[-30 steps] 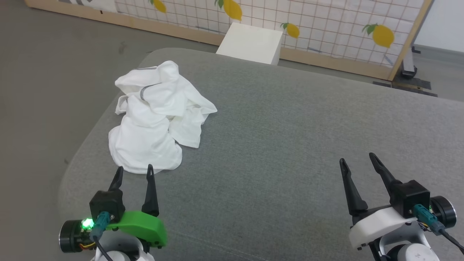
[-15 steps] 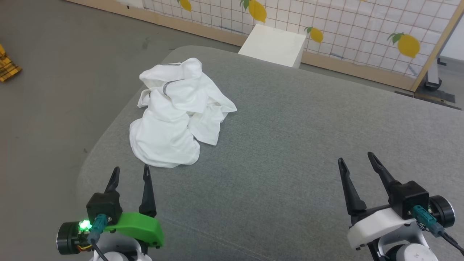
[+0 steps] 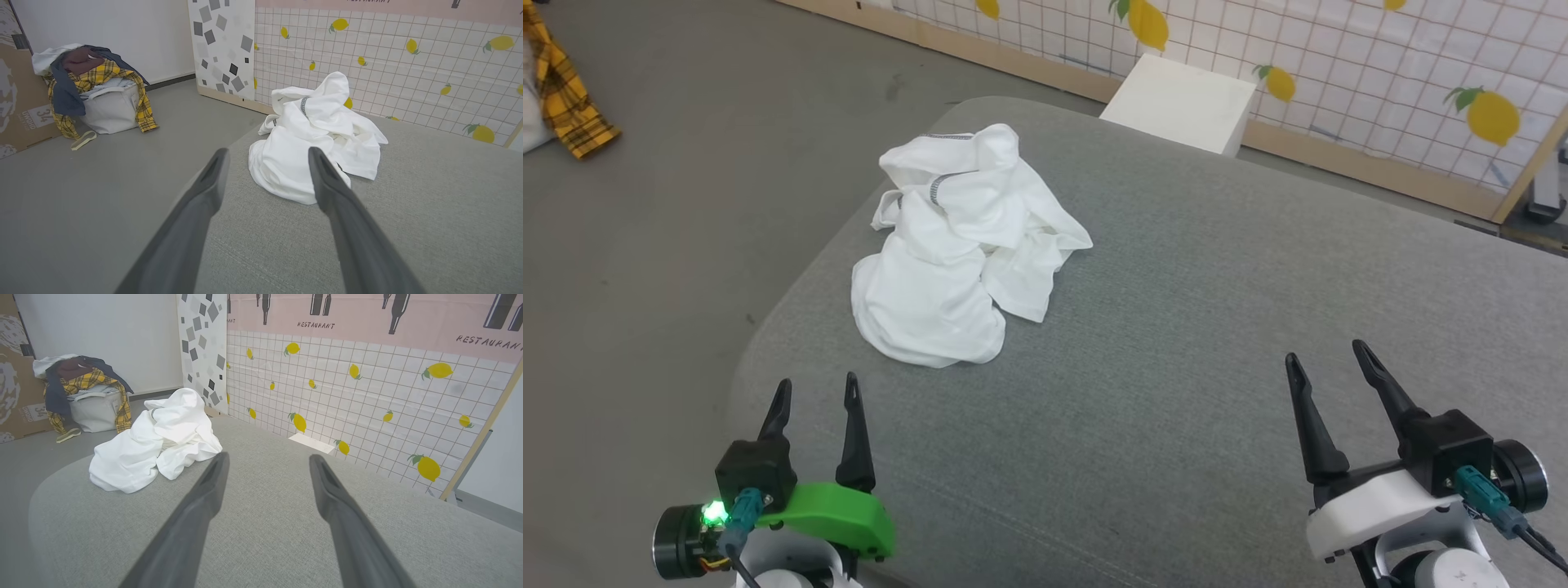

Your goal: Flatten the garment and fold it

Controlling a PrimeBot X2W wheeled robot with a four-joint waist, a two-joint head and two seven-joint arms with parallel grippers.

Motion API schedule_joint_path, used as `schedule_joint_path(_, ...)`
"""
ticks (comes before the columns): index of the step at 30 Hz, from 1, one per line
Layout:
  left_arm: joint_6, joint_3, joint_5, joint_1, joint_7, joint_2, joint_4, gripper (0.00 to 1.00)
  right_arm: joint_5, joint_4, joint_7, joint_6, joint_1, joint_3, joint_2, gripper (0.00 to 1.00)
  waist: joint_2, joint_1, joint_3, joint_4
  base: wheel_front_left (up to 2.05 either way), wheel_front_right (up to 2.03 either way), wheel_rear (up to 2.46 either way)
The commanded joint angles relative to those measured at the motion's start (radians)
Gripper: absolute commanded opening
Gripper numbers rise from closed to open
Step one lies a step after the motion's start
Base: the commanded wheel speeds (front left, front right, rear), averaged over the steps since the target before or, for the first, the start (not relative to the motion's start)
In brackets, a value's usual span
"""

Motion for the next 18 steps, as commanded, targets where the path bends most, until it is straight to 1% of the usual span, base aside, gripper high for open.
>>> schedule_joint_path(1, 0.010, -0.003, -0.007, 0.008, -0.013, 0.009, 0.005, 1.00, 0.004, 0.003, -0.012, -0.001, -0.013, 0.000, 0.001, 1.00, 0.0000, -0.0001, 0.003, 0.012, 0.00, 0.00, 0.00)
schedule_joint_path(18, 0.036, -0.021, -0.040, 0.005, -0.048, 0.021, 0.017, 1.00, 0.030, 0.015, -0.049, -0.001, -0.023, -0.003, 0.002, 1.00, 0.0000, -0.0001, 0.008, 0.084, 0.00, 0.00, 0.00)
